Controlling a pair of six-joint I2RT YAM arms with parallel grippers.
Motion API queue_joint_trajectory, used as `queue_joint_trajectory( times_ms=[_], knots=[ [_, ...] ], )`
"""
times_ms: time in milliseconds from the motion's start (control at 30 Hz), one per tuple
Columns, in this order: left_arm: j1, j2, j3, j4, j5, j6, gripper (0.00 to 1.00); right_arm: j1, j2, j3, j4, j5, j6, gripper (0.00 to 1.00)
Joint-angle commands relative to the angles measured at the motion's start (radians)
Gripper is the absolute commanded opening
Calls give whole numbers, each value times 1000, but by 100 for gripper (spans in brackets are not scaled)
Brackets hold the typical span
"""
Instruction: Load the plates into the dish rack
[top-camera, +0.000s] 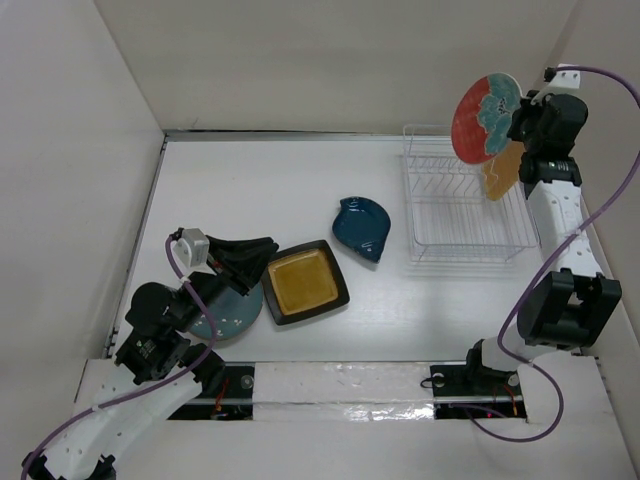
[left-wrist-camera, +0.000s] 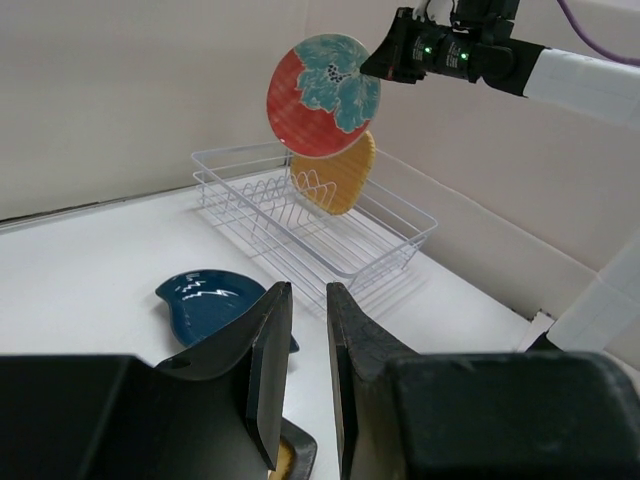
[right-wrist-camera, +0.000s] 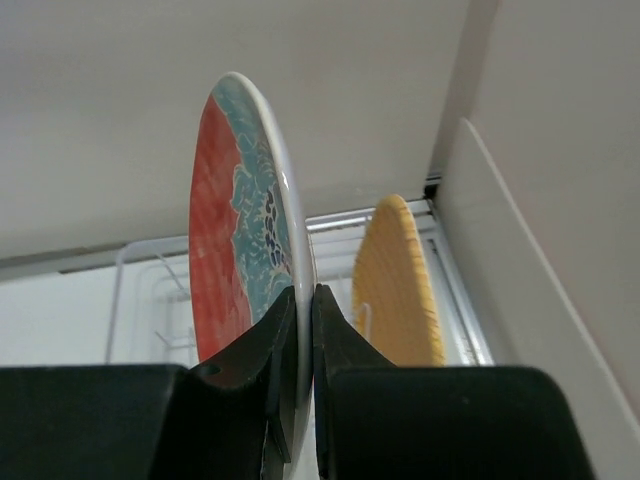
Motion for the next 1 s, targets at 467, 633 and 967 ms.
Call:
queue_joint_trajectory(
  times_ms=[467, 633, 967],
  knots=[
    [-6, -10, 25, 54, 0, -7, 18, -33, 52, 176, 199, 169, -326, 0],
    [-6, -4, 27, 51, 6, -5, 18, -33, 91, 201, 197, 192, -347, 0],
    [-6, 1, 27, 47, -13, 0, 18, 1, 135, 166, 240, 249, -459, 0]
  ],
)
